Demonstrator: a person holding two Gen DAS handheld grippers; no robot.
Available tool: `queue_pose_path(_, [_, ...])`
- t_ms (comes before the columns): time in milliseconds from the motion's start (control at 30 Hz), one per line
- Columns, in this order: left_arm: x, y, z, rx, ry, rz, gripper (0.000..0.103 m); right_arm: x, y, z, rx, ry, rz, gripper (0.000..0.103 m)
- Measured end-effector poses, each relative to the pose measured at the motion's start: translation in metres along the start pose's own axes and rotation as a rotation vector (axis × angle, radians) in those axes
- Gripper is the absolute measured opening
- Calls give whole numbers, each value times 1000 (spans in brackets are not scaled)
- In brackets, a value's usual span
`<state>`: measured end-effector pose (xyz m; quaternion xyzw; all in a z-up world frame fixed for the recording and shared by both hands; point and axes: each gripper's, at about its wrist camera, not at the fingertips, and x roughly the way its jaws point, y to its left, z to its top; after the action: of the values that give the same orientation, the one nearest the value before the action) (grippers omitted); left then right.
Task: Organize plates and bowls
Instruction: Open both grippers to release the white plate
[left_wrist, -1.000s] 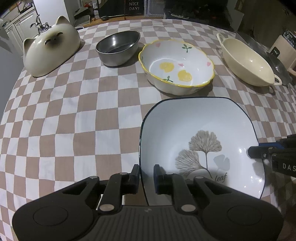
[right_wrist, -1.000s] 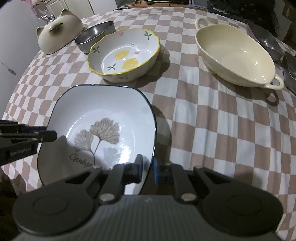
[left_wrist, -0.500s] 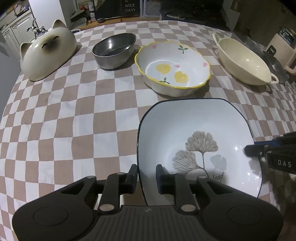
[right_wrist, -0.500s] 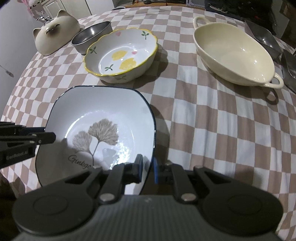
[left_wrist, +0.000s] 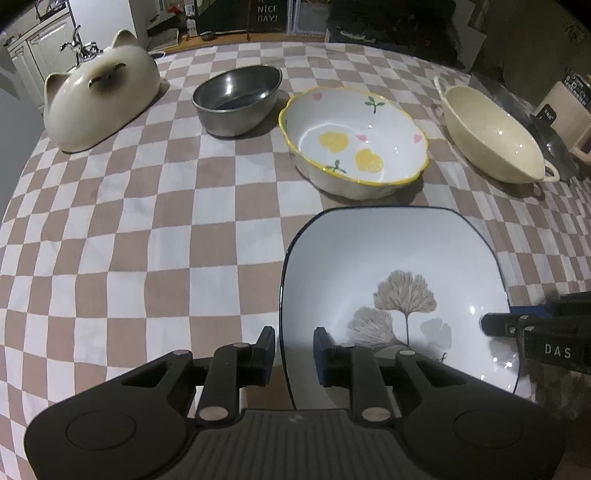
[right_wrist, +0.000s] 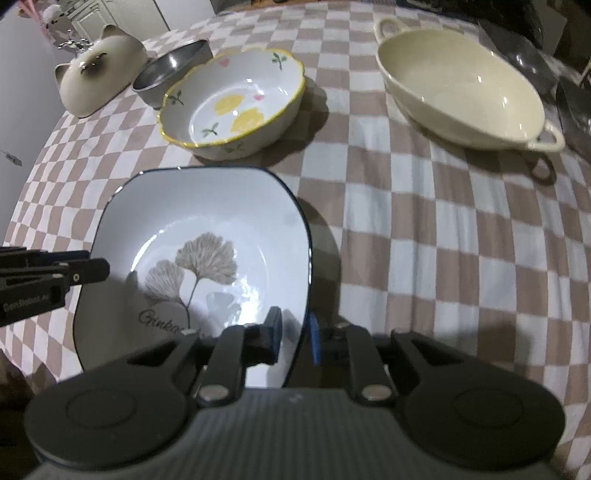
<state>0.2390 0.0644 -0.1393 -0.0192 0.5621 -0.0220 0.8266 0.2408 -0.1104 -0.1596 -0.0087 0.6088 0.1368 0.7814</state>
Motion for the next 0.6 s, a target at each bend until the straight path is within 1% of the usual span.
queue_pose_path(167, [2, 1, -1, 3, 13, -1, 26, 0, 0, 0, 11, -1, 6, 24])
queue_pose_path(233, [2, 1, -2, 3, 13, -3, 32, -2, 0, -1, 26, -2, 19, 30])
queue_pose_path(267, [2, 1, -2, 4, 11, -4, 37, -3, 0, -2, 29, -7, 24, 35])
queue_pose_path(300, [2, 0, -2, 6, 9, -5, 38, -4, 0, -3, 31, -15, 32, 43])
queue_pose_path(367, [0, -1, -3, 6, 7, -5, 41, -8, 1, -5, 25, -35, 46, 51])
queue_pose_path(433, [-2, 0, -3, 2, 5, -6, 49, -12, 1, -7, 17, -54, 47, 58])
queue_pose_path(500, [-5, -1, -4, -1, -4, -4, 65, -16, 1, -8, 14, -67, 39, 75])
queue_pose_path(533, [-7, -1, -4, 0, -12, -1, 70, -18, 1, -9, 14, -75, 36, 79])
queue_pose_path(600, [-11, -1, -5, 2, -30, 6, 86, -22, -1, -11, 7, -94, 26, 91])
